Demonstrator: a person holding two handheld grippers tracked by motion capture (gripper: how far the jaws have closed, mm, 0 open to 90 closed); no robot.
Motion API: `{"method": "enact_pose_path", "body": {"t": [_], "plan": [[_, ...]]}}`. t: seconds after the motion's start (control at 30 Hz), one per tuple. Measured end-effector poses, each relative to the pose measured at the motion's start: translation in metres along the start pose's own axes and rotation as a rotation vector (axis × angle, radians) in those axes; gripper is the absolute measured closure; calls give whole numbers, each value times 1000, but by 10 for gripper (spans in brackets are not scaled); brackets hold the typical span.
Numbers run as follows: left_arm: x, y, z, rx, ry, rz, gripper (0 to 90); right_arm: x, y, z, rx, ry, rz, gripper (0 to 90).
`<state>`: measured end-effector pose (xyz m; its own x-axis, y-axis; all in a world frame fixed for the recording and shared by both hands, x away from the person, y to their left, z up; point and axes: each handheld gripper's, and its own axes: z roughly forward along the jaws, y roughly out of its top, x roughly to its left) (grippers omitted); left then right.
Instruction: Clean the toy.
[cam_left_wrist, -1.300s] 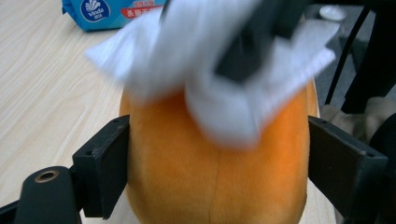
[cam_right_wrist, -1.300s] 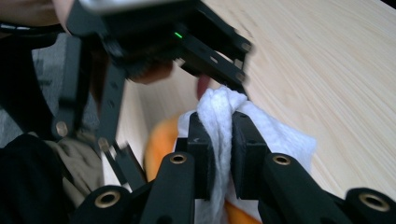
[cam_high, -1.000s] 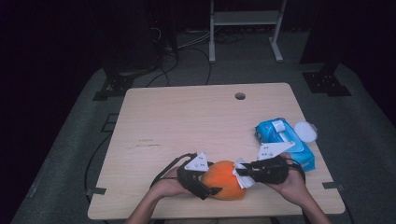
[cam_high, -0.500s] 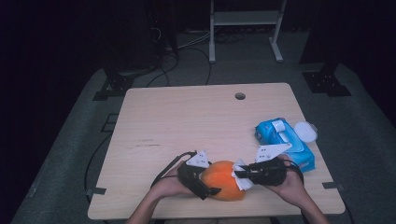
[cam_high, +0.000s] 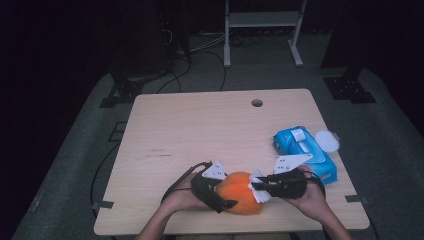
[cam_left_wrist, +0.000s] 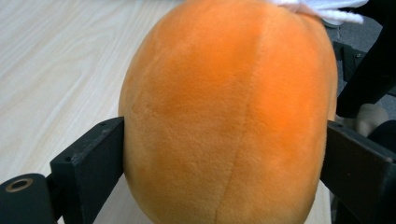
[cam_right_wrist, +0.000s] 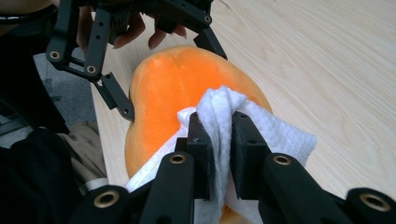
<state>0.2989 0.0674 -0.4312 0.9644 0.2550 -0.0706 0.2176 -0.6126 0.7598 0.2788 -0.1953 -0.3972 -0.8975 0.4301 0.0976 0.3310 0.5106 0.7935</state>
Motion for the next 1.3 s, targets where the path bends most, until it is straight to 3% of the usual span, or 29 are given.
{"method": "enact_pose_path", "body": {"t": [0.1,0.3,0.4,0.47,0.57,0.63,0.73,0.77,0.9,0.97,1.2,1.3], "plan": [[2,1,0,-9,1,-22,72,-1,-1,0,-1,-9,8,785],[4,0,0,-77,0,-39,137,-7,-4,-2,-5,-24,26,785],[6,-2,0,-108,-13,-56,258,-11,-5,-2,-16,-19,52,785],[7,-2,-1,-124,0,-69,347,-15,-5,-3,-35,-9,67,786],[6,1,-3,-143,54,-34,415,-19,-1,-3,-49,-14,78,789],[6,4,-6,-157,129,38,433,-22,4,-3,-59,-20,75,790],[10,4,-8,-194,218,101,440,-32,14,-1,-84,-27,85,791],[14,2,-8,-202,224,107,437,-35,16,1,-90,-25,89,792],[29,-13,-7,-218,103,-50,290,-44,16,17,-73,-14,98,793],[32,-15,-12,-214,56,-75,245,-41,13,21,-81,9,107,794],[21,-10,-22,-126,65,32,225,-16,13,19,-54,-20,20,794],[19,-9,-30,-122,45,77,225,-14,13,18,-49,-14,17,794]]}}
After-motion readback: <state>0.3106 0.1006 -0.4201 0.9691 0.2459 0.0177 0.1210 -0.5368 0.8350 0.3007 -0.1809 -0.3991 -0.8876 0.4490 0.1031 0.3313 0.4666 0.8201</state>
